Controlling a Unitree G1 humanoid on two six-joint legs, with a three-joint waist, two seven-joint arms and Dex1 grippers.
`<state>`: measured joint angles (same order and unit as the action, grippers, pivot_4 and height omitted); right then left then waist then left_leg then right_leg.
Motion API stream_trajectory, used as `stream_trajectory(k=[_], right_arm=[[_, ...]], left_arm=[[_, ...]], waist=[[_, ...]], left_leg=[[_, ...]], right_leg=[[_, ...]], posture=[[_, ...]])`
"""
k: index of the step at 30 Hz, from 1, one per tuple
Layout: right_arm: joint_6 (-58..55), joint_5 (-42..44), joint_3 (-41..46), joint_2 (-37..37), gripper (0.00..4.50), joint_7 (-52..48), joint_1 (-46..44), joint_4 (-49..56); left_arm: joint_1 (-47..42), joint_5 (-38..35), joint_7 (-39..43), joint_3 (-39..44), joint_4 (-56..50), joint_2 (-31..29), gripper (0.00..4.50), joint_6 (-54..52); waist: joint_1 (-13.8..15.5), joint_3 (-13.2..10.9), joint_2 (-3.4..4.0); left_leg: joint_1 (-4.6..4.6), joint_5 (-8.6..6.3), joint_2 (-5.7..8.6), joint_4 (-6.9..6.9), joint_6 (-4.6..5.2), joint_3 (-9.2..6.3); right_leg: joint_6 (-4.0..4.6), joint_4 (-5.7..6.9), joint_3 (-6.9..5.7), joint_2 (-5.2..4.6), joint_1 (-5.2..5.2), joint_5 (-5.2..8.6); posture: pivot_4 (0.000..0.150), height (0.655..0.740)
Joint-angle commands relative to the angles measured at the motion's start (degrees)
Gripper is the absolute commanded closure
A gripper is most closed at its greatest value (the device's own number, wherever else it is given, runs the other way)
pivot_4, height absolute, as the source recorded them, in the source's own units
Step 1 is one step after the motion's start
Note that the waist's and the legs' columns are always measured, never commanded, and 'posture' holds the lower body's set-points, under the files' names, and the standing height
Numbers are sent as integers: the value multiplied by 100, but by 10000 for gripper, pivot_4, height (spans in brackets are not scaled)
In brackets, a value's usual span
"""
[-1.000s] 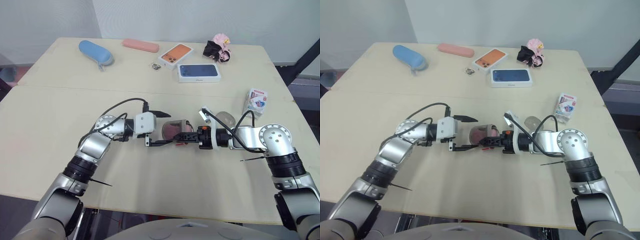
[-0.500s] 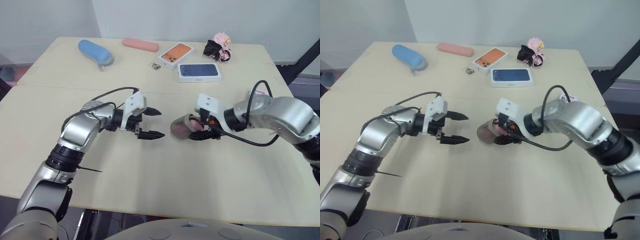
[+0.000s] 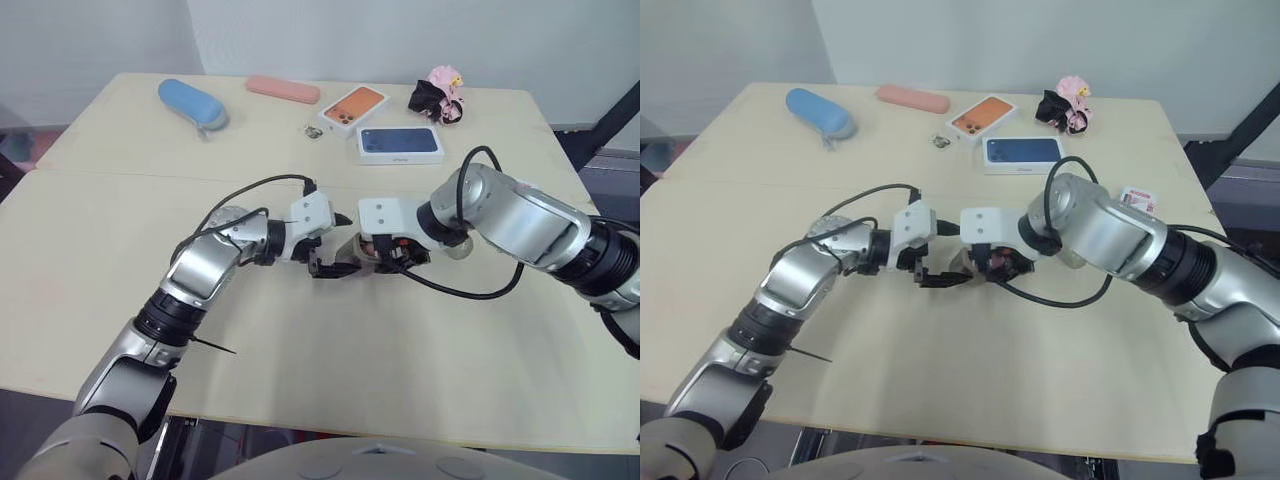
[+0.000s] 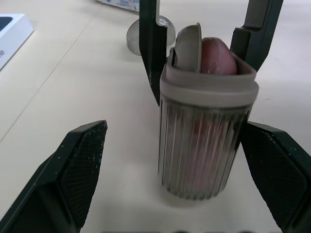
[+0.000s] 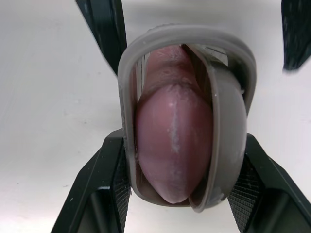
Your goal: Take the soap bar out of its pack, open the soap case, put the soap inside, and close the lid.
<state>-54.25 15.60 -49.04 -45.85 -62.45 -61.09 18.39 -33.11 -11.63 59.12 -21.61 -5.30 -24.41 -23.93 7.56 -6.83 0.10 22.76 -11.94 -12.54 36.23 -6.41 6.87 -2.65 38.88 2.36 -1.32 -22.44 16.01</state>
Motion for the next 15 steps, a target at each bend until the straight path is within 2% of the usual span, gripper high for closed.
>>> stream_trajectory(k=[1,15], right_arm=[[-42,-227,155,100,24201,-106,-58,99],[-141,-563,248,298,24201,-239,90,82]], left_arm=[[-74,108,0,-57,-159,5,0,159],[-105,180,6,-66,-51,85,0,231]], waist=[[-5,0,0],[3,0,0]], left_leg=[[0,0,0,0,0,0],[-7,1,0,7,1,1]], right_leg=[[0,2,1,0,0,0],[0,13,9,-1,0,0]], posture=[[1500,7400],[1500,7400]])
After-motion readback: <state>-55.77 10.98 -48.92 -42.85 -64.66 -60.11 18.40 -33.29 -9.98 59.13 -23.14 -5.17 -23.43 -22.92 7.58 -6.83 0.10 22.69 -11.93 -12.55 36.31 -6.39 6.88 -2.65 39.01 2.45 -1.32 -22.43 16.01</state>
